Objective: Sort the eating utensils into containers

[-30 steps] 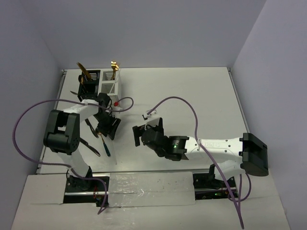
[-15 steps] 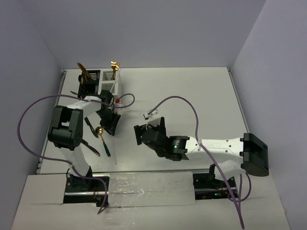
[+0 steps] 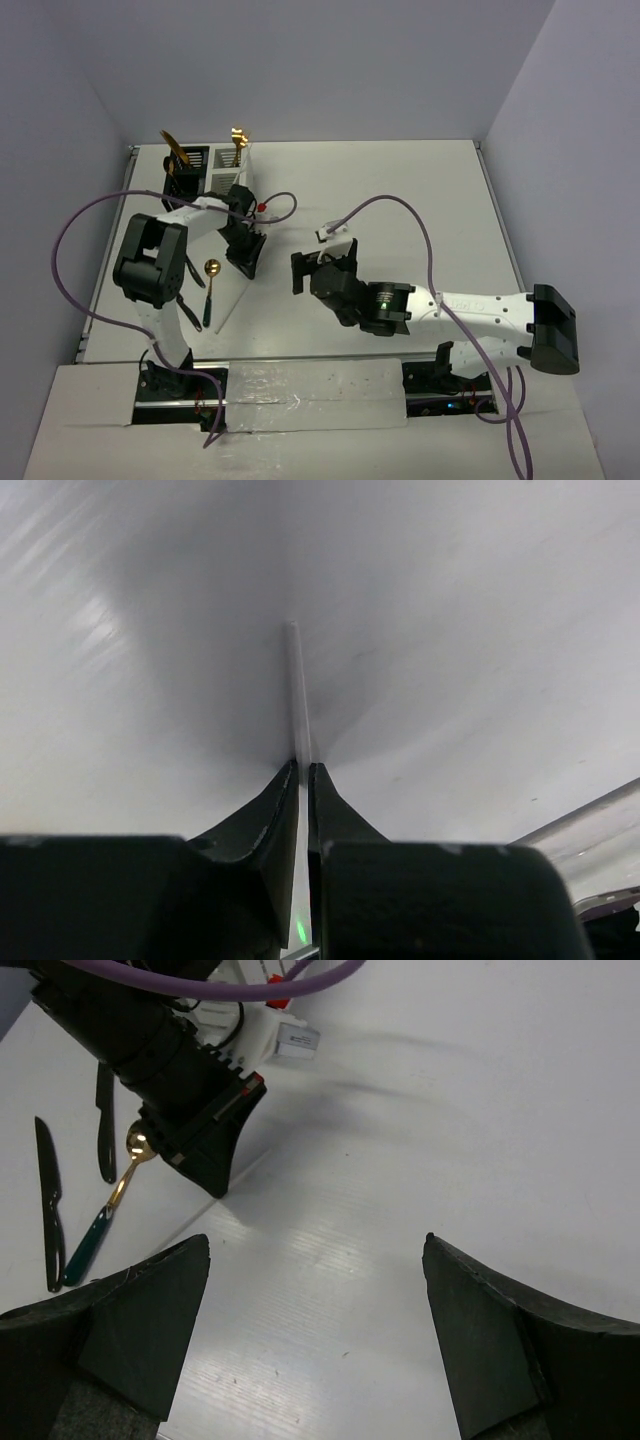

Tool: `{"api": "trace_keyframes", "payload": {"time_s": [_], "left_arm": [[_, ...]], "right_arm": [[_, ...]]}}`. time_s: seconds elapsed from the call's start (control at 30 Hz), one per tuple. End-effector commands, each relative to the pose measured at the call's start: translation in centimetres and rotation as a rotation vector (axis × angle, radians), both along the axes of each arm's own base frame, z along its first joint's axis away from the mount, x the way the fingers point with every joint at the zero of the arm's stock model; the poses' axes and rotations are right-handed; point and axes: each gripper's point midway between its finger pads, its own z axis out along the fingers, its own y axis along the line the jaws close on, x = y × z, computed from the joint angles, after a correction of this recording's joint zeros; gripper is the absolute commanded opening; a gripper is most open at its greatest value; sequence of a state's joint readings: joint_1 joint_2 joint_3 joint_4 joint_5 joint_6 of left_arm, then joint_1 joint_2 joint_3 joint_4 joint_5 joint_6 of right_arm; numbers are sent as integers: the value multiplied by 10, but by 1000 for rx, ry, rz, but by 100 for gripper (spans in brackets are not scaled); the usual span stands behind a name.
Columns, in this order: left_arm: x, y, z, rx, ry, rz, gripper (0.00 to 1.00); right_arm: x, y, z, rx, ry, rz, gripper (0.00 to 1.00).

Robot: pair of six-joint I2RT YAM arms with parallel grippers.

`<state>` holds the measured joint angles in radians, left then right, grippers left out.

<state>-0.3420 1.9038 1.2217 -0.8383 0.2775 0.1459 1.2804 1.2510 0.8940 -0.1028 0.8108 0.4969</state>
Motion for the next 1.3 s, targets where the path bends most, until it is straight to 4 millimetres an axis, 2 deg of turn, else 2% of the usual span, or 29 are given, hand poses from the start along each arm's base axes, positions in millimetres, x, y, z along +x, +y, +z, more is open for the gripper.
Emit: {"api": "trace_keyframes", "payload": {"time_s": [0.0, 0.07, 0.2, 0.27, 0.37, 0.4, 0.43, 0.53, 0.6, 0.73, 0.87, 1.07, 1.27], "left_arm": [[24, -31, -30, -39, -78, -38, 13], [27, -40, -31, -48, -86, -47, 13], [36, -70, -30, -58, -142, -107, 14], [49, -82, -27, -62, -201, -134, 16], [52, -90, -20, -31, -244, -179, 23], [50, -86, -20, -3, -248, -196, 28], [47, -81, -20, 17, -241, -203, 38], [23, -55, -24, 104, -184, -235, 47], [4, -38, -31, 147, -147, -253, 48], [-12, -21, -30, 189, -139, -256, 47], [-12, -17, -35, 213, -146, -252, 45], [-20, -27, -43, 249, -185, -299, 45], [-47, -23, -47, 236, -81, -343, 43]], "right_arm": [[1, -17, 10, 14, -29, -56, 93], [1, -22, 11, 16, -33, -70, 94], [0, -29, 14, 32, -39, -80, 94], [-1, -32, 16, 42, -39, -83, 94], [-2, -36, 17, 47, -33, -86, 93], [-3, -36, 18, 51, -33, -87, 94], [-3, -38, 16, 47, -31, -89, 94], [-4, -41, 20, 67, -35, -90, 93], [-4, -42, 23, 84, -39, -88, 93], [-5, -42, 27, 112, -44, -81, 93], [-5, -44, 28, 114, -43, -87, 93], [-7, -53, 25, 124, -36, -106, 93], [-7, -61, 27, 139, -43, -124, 93]]}}
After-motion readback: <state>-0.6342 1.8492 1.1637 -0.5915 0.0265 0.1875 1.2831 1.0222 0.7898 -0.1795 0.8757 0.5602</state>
